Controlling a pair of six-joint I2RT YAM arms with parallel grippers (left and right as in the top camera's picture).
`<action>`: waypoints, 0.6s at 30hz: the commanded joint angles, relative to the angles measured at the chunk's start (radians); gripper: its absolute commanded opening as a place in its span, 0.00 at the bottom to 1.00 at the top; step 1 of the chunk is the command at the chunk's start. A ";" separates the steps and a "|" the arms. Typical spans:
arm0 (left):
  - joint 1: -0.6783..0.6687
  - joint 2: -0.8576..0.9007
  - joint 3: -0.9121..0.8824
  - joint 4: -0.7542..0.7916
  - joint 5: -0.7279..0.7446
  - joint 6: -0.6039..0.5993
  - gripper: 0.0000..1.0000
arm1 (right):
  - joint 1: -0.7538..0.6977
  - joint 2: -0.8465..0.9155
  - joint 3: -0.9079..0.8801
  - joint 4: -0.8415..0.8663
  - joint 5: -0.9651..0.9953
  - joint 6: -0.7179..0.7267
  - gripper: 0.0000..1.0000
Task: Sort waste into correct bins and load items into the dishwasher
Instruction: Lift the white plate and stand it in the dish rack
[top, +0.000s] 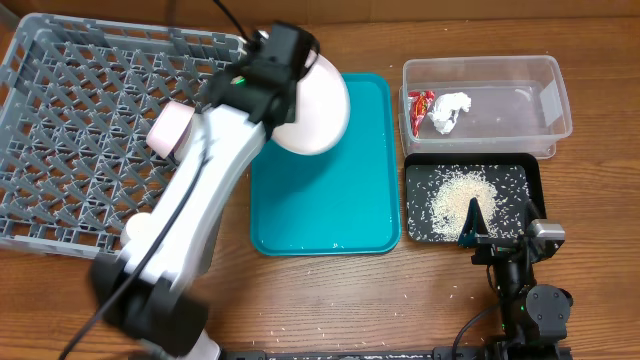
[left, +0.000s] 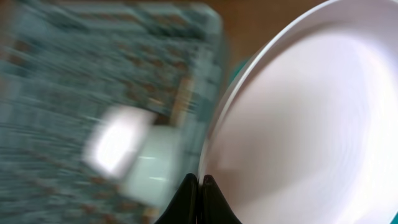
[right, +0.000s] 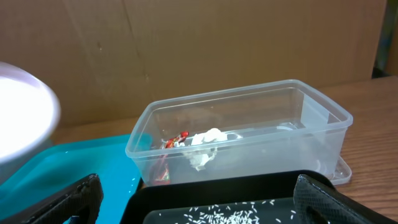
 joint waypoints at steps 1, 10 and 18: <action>0.010 -0.132 0.017 -0.027 -0.465 0.237 0.04 | -0.005 -0.008 -0.010 0.004 -0.002 -0.004 1.00; 0.172 -0.135 0.016 0.003 -0.580 0.462 0.04 | -0.005 -0.008 -0.010 0.004 -0.002 -0.004 1.00; 0.388 -0.132 0.016 0.056 -0.533 0.502 0.04 | -0.005 -0.008 -0.010 0.004 -0.002 -0.004 1.00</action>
